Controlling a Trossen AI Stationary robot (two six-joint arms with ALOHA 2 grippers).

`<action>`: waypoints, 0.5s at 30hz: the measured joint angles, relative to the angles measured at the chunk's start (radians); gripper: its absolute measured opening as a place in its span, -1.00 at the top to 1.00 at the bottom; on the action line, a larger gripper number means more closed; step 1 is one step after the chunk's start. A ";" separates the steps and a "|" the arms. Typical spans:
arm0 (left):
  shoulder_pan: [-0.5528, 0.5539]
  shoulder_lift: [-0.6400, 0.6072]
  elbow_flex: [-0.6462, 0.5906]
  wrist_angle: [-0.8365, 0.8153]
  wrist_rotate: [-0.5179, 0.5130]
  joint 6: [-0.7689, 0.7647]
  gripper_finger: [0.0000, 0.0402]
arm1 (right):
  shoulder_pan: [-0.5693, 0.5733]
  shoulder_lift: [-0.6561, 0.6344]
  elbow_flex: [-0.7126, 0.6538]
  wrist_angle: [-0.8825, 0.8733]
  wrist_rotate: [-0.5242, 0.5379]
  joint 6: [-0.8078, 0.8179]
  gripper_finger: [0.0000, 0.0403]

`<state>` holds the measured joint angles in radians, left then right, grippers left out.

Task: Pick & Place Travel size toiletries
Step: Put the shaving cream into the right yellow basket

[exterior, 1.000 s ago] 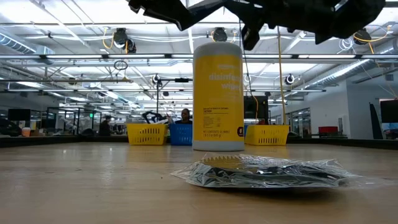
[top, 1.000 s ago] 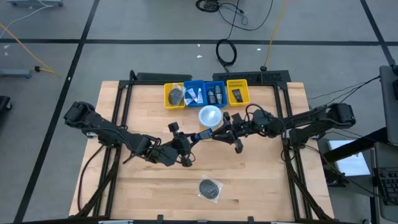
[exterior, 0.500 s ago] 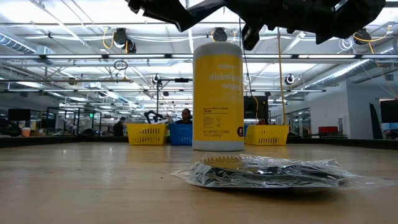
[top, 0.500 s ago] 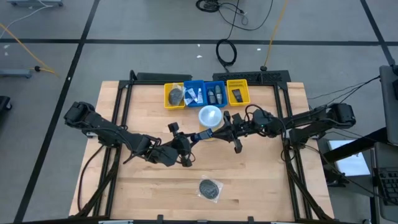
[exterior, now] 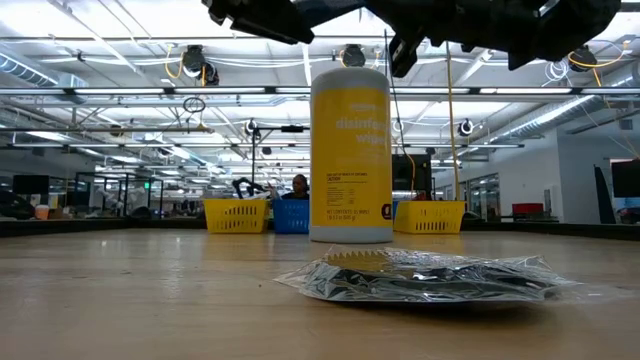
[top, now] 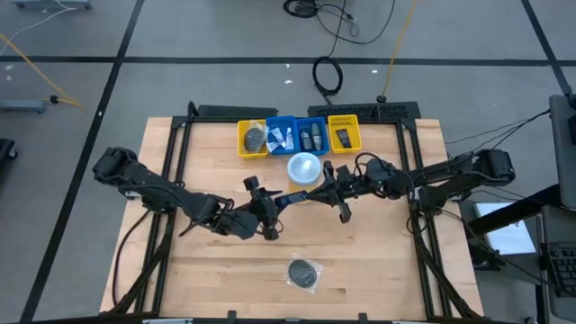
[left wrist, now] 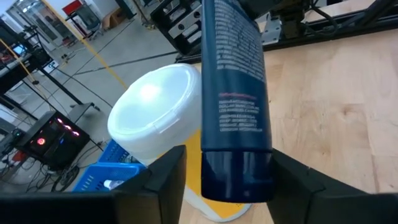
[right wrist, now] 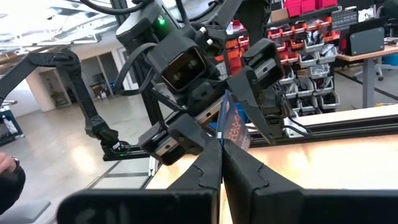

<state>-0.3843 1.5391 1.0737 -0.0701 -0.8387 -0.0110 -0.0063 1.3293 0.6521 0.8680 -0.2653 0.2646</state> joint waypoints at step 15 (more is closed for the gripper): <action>-0.011 0.000 0.000 0.017 -0.023 0.003 0.02 | -0.001 -0.217 0.000 -0.236 0.114 -0.110 1.00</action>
<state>-0.3950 1.5391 1.0733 -0.0528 -0.8616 -0.0084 -0.0071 1.1123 0.6525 0.6320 -0.1517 0.1544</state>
